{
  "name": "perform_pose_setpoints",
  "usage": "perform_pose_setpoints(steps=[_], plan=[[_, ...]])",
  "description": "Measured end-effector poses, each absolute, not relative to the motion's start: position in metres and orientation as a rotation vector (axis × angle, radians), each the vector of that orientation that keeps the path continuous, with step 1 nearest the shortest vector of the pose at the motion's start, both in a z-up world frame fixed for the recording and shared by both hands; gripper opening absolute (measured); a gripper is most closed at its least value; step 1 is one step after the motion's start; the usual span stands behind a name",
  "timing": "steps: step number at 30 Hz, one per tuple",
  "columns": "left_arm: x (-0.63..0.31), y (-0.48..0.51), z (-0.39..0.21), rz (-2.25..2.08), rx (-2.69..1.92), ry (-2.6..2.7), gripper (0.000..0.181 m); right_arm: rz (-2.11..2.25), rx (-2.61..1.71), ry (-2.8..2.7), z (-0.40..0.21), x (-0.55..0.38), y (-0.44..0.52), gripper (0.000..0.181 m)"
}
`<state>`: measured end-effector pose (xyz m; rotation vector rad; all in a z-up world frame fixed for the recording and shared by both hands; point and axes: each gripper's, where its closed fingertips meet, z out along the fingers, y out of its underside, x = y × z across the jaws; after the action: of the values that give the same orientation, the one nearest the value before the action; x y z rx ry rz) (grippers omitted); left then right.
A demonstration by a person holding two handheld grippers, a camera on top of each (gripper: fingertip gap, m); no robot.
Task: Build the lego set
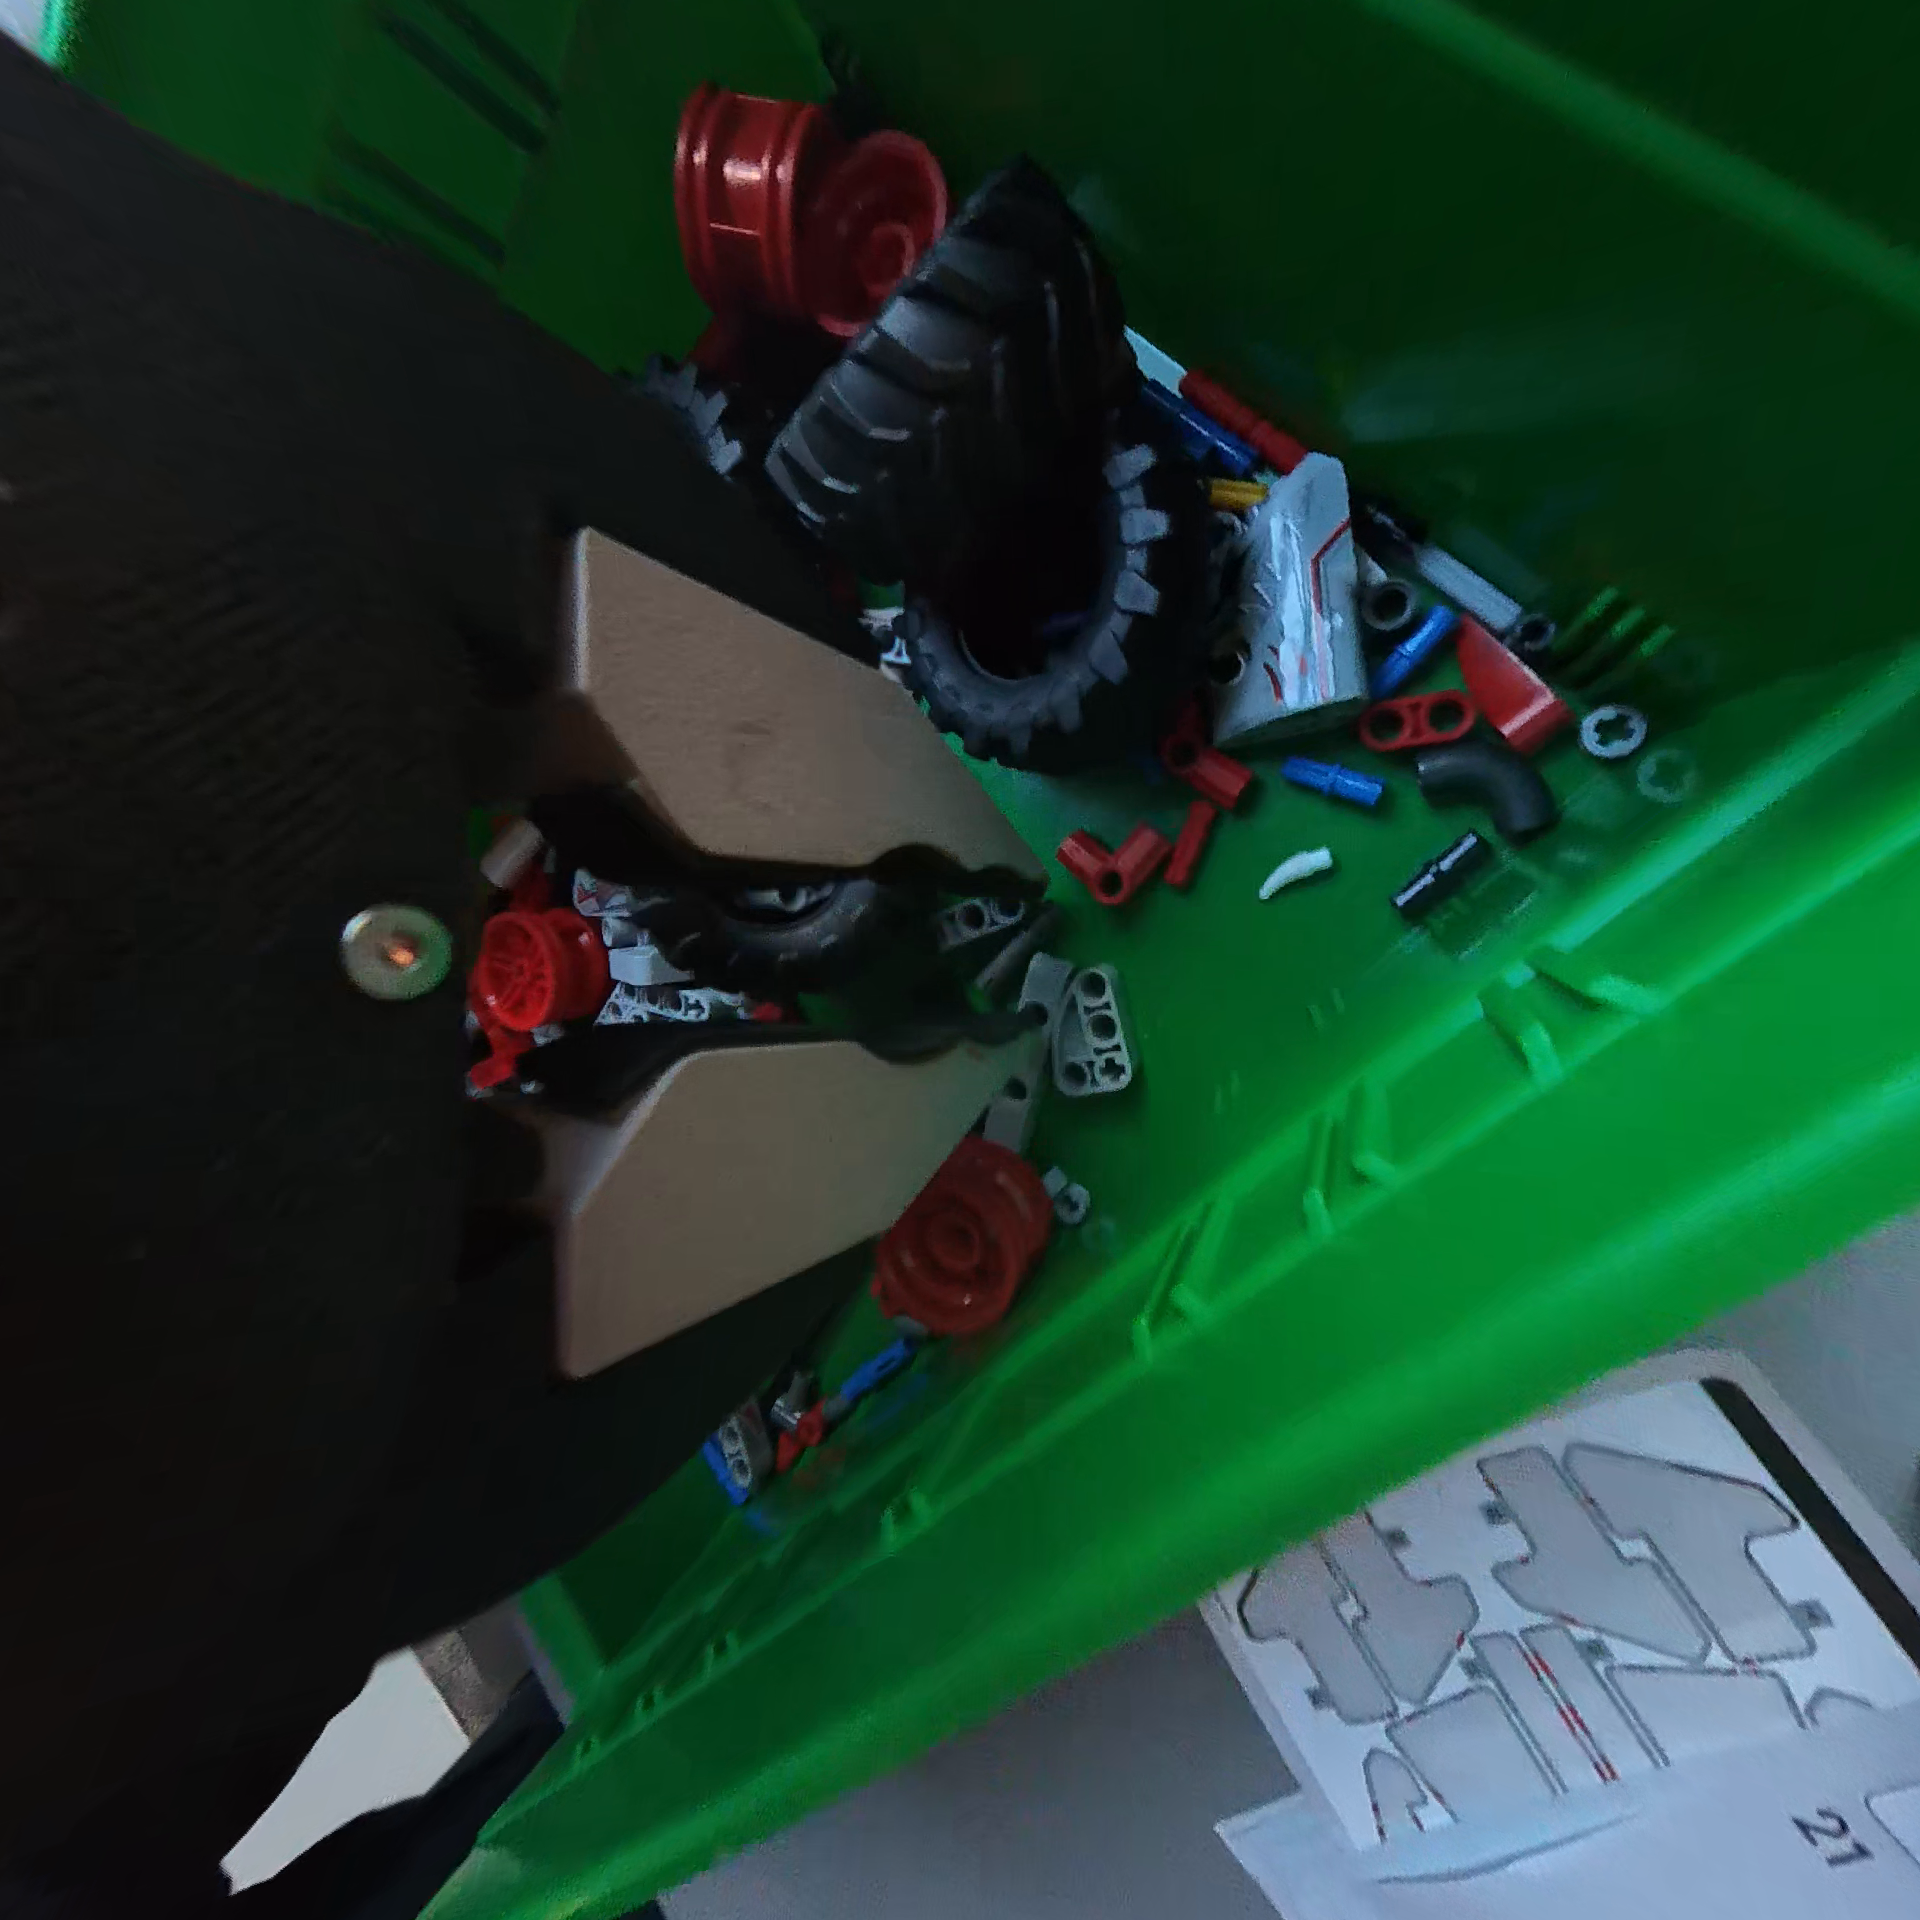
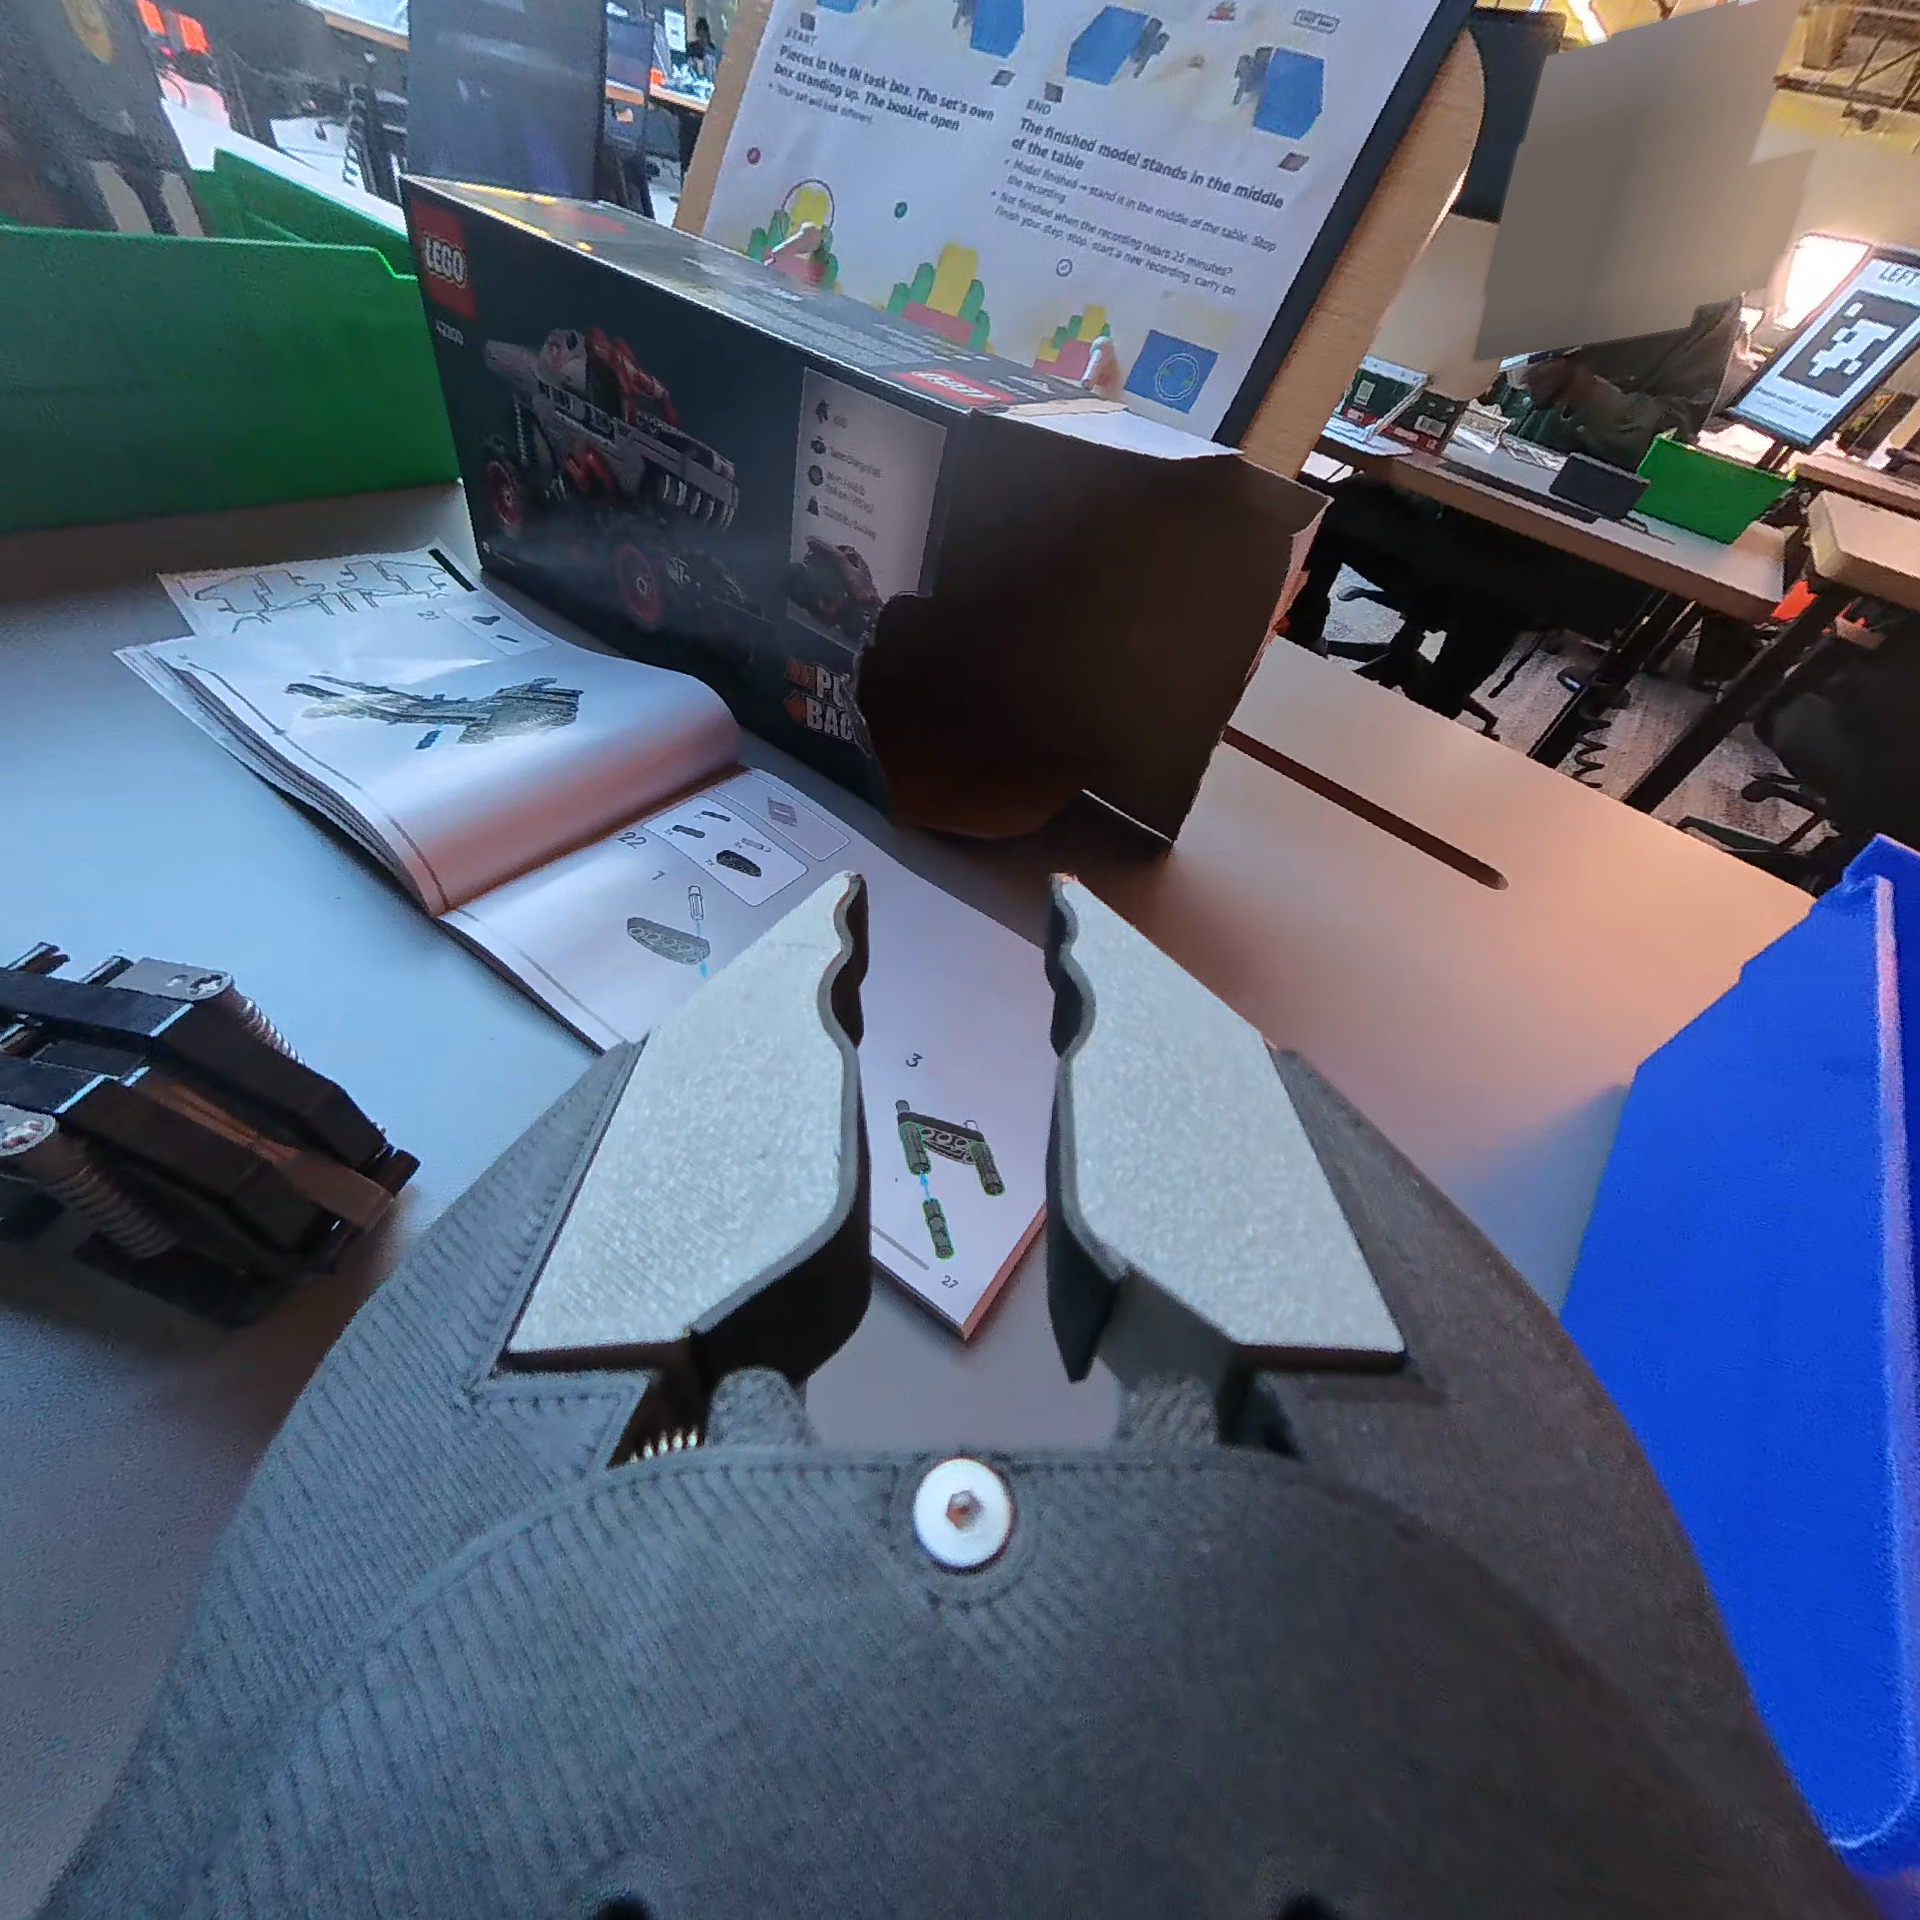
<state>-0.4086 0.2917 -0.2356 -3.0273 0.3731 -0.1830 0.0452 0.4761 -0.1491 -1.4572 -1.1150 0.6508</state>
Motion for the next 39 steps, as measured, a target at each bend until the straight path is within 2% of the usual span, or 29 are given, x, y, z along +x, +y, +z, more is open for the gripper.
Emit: perform_pose_setpoints(steps=[3,13,20,39], plan=[[-0.405,0.292,-0.238,-0.2,-3.035,0.386,0.014,0.651,-1.456,-1.115,-0.149,0.045,0.476,0.031],[-0.411,0.285,-0.237,-0.165,-3.061,0.393,0.016,0.657,-1.459,-1.115,-0.149,0.046,0.476,0.03],[-0.414,0.285,-0.235,-0.14,-3.051,0.402,0.009,0.654,-1.466,-1.12,-0.151,0.045,0.476,0.029],[-0.416,0.286,-0.243,-0.103,-3.085,0.388,0.014,0.651,-1.468,-1.125,-0.151,0.045,0.475,0.027]])
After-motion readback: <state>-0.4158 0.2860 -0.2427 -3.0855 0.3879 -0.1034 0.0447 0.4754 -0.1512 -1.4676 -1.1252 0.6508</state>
